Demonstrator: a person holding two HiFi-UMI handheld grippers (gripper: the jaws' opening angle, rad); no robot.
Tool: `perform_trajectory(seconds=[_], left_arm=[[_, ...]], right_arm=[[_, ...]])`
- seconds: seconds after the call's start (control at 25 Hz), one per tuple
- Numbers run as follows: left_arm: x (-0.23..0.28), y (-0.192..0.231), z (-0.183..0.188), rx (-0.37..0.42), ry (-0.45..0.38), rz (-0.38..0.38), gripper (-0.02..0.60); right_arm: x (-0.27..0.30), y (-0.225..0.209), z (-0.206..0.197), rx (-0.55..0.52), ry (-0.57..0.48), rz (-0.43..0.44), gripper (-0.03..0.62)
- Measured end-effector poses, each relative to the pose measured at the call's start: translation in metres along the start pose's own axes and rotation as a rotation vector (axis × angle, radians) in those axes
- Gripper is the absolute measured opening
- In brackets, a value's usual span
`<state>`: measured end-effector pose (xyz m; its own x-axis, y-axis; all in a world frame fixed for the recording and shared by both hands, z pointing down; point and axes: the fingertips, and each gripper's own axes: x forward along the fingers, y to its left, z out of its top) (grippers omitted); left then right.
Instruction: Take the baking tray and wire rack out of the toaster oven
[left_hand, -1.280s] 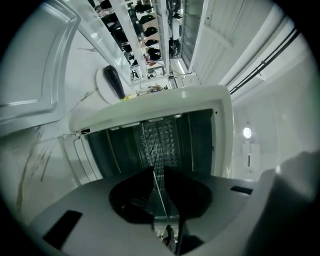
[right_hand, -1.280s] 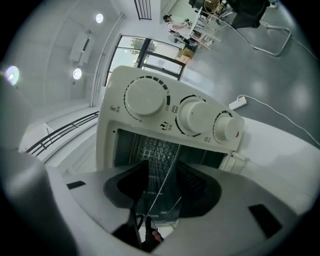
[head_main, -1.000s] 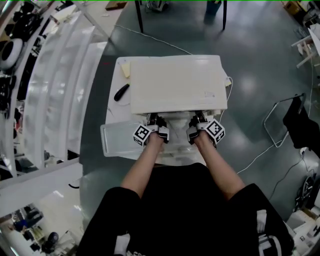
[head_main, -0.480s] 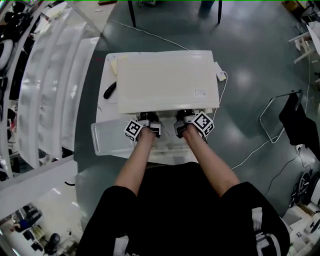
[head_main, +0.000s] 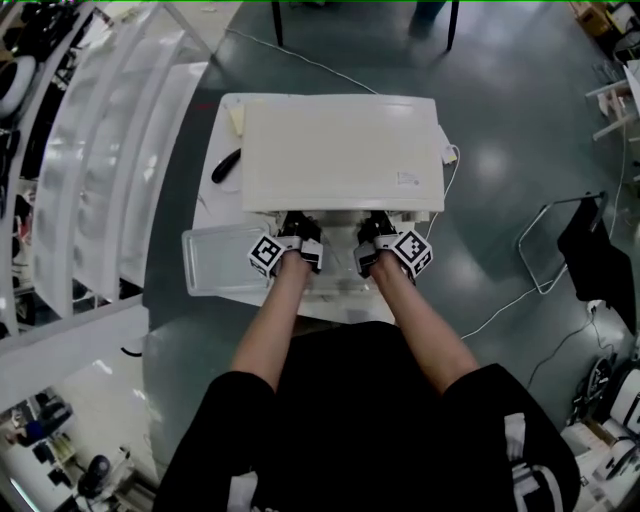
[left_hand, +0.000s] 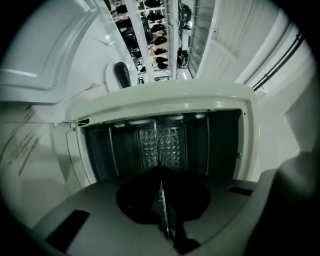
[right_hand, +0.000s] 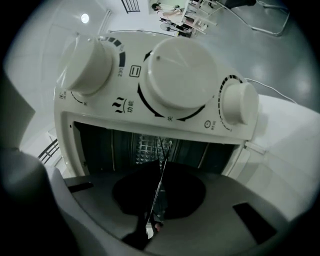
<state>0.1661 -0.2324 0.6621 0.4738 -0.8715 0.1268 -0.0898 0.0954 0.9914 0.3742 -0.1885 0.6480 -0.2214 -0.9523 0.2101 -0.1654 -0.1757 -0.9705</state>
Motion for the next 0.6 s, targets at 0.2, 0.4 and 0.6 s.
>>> perform_trajectory(seconds=[0.2, 0.4, 0.6], left_arm=[[-0.019, 0.003, -0.003, -0.035, 0.01, -0.009, 0.023], [-0.041, 0.002, -0.009, -0.072, 0.025, -0.031, 0.021], [-0.065, 0.0, -0.016, -0.106, 0.042, -0.063, 0.021]], right_arm=[[-0.017, -0.003, -0.012, 0.004, 0.002, 0.01, 0.035], [-0.037, -0.001, -0.023, 0.01, 0.0, 0.025, 0.034], [-0.062, -0.003, -0.034, -0.017, 0.011, 0.007, 0.032]])
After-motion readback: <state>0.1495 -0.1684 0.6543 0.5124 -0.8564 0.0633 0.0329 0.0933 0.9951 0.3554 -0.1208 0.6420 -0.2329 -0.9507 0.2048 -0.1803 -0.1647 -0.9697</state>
